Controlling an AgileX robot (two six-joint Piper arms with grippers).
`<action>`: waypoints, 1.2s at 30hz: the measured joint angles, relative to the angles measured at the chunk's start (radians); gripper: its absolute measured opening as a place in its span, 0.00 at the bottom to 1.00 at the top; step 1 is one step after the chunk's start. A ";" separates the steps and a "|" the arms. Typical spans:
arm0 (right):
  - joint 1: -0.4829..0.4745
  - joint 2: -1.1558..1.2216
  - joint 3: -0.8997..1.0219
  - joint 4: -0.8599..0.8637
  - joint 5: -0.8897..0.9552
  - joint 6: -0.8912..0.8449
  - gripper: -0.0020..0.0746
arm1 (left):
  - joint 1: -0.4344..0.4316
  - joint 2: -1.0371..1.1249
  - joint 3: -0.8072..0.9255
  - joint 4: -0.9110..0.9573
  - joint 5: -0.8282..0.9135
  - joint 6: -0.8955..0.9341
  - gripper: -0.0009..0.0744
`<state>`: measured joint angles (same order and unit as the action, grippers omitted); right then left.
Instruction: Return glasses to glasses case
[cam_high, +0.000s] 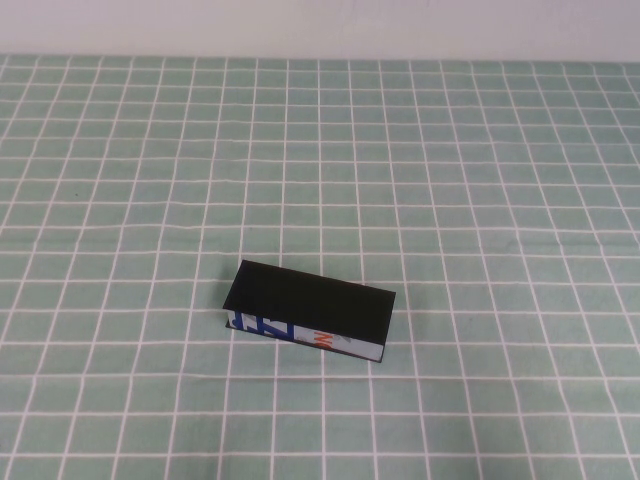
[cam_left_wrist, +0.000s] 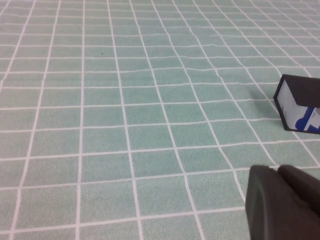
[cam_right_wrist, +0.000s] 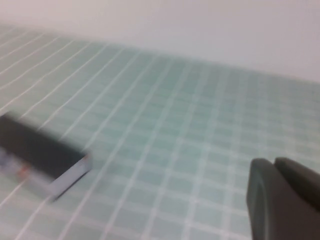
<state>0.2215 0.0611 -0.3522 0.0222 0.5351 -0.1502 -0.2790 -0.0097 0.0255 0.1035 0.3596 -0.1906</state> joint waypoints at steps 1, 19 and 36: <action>-0.026 -0.013 0.000 0.000 -0.002 0.000 0.01 | 0.000 0.000 0.000 0.000 0.000 0.000 0.01; -0.174 -0.075 0.375 0.102 -0.168 0.000 0.01 | 0.001 -0.002 0.000 0.000 0.000 0.000 0.01; -0.174 -0.075 0.375 0.125 -0.159 0.000 0.01 | 0.002 -0.002 0.000 0.000 0.000 0.000 0.01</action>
<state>0.0478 -0.0141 0.0229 0.1475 0.3758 -0.1502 -0.2768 -0.0112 0.0255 0.1035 0.3596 -0.1906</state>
